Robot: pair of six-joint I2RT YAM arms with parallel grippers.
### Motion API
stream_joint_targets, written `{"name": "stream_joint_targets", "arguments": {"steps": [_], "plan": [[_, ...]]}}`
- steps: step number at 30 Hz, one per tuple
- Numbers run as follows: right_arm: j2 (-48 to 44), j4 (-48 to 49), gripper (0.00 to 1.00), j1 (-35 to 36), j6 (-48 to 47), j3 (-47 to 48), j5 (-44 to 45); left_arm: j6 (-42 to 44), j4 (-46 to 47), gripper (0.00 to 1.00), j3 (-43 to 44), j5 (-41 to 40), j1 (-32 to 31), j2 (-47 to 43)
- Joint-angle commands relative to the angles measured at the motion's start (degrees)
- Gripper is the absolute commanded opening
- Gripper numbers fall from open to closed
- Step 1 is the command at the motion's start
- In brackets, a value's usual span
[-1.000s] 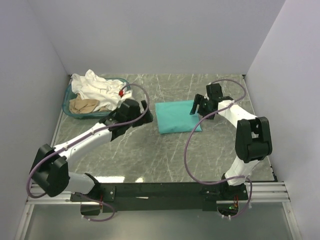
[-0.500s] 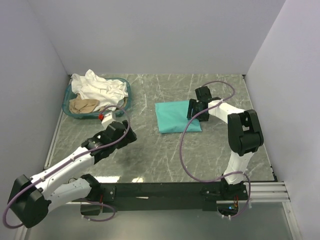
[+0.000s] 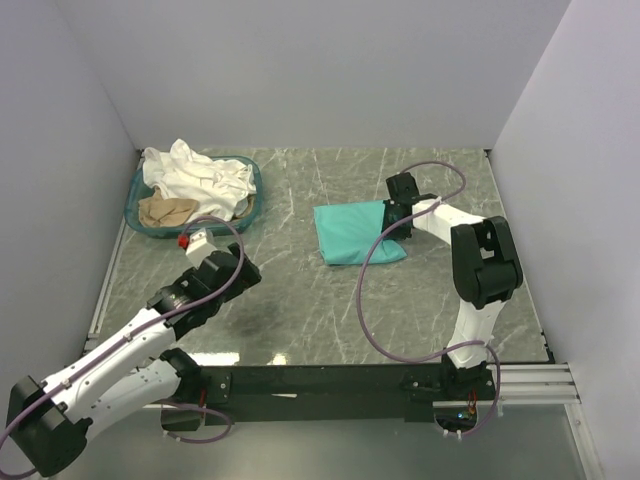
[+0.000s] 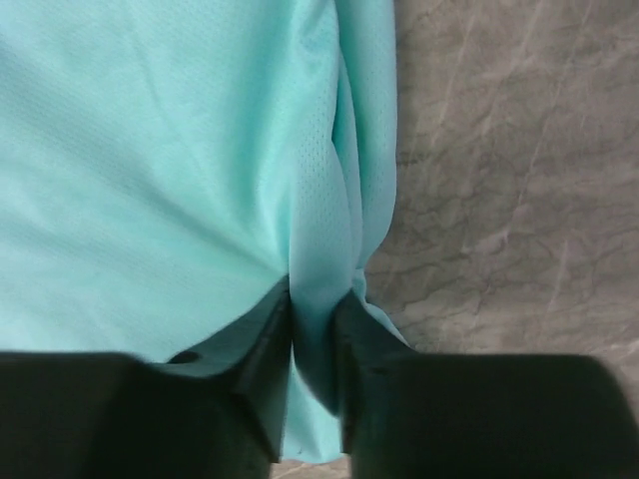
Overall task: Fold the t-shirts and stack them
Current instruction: Neatly place the folded tshirt to the corner
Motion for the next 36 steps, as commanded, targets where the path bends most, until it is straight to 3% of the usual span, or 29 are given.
{"name": "stream_joint_targets", "arguments": {"steps": [1,2,3,5,14,28,36], "plan": [[0.8,-0.9,0.23,0.3,-1.0,1.1,2.6,-1.3,-2.0,0.99,-0.7,-4.1,-0.1,-3.1],[0.6,-0.9,0.19,0.3,-1.1,1.0,2.9,-1.2,-1.7,1.00,-1.0,-4.6,-0.1,-3.6],[0.4,-0.8,0.08,0.3,-1.2,1.0,3.1,-1.3,-1.7,0.99,-1.4,-5.1,-0.1,-4.5],[-0.1,-0.8,0.00,0.4,-1.2,1.1,4.7,-1.4,-2.0,0.99,-1.5,-5.6,-0.1,-5.2],[2.6,-4.5,0.00,-2.7,-0.9,9.6,13.2,-3.0,-3.0,0.99,-1.8,-7.4,-0.1,-7.4],[15.5,-6.6,0.00,-13.9,-6.4,28.7,14.3,-4.7,-2.9,0.99,0.8,-12.3,-0.1,-4.5],[26.7,-11.2,0.00,-19.5,-12.3,51.0,15.1,-4.0,-2.3,0.99,5.1,-13.3,0.0,-1.4]]}}
